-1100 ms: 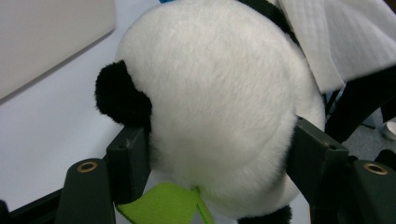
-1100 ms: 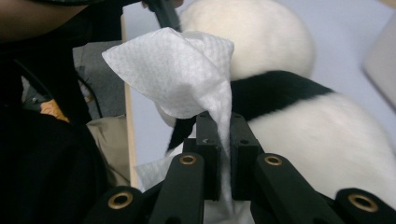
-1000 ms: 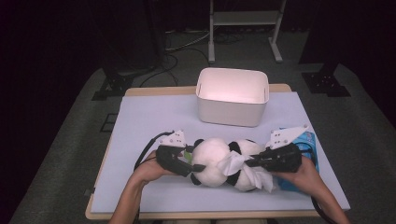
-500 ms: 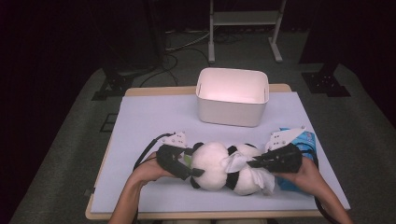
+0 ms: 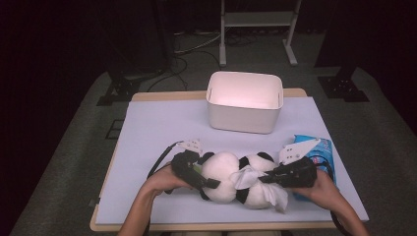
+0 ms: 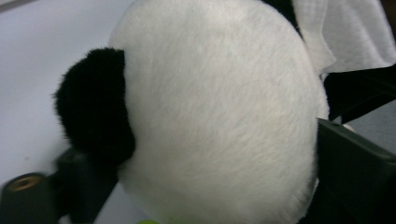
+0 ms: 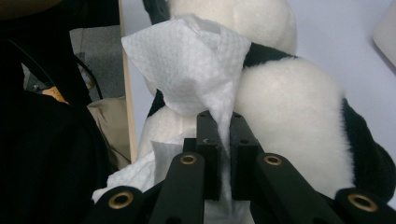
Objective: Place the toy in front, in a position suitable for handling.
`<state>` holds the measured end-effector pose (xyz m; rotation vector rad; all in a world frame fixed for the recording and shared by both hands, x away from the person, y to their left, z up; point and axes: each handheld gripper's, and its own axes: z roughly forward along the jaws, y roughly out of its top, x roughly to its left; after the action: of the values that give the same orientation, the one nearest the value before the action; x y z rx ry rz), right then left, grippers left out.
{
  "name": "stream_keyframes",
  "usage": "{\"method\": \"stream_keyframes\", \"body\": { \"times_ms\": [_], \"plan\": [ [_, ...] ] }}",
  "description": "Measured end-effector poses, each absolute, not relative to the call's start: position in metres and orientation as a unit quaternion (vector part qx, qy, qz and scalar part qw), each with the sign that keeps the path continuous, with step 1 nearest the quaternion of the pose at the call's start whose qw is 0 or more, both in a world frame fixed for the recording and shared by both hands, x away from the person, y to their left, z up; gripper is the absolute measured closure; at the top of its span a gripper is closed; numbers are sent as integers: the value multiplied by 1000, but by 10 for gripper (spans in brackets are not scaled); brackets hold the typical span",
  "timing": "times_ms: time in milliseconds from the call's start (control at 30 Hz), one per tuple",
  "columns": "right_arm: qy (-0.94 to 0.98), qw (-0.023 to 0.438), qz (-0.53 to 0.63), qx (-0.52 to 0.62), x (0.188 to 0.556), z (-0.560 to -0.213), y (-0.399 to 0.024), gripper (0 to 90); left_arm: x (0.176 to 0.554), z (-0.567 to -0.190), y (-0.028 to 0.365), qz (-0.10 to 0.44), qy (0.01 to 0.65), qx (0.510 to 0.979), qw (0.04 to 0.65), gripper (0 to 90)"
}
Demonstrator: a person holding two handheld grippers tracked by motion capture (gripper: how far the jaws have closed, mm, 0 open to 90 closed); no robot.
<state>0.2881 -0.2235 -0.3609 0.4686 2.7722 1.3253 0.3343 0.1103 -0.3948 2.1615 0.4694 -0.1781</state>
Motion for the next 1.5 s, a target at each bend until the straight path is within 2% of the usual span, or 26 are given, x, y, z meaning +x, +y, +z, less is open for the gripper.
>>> {"method": "stream_keyframes", "body": {
  "times_ms": [100,200,600,1167,1500],
  "plan": [
    [887,17,435,155,291,-357,-223,846,332,-392,114,-40,182,870,457,229],
    [880,17,447,159,294,-352,-222,846,330,-386,116,-1,175,869,462,267],
    [879,43,450,154,302,-335,-204,845,319,-370,113,84,131,869,469,277],
    [870,45,451,194,301,-341,-242,840,319,-369,120,92,129,869,469,277],
    [873,38,455,172,308,-337,-215,839,317,-372,119,93,122,871,467,276]
  ]
}}
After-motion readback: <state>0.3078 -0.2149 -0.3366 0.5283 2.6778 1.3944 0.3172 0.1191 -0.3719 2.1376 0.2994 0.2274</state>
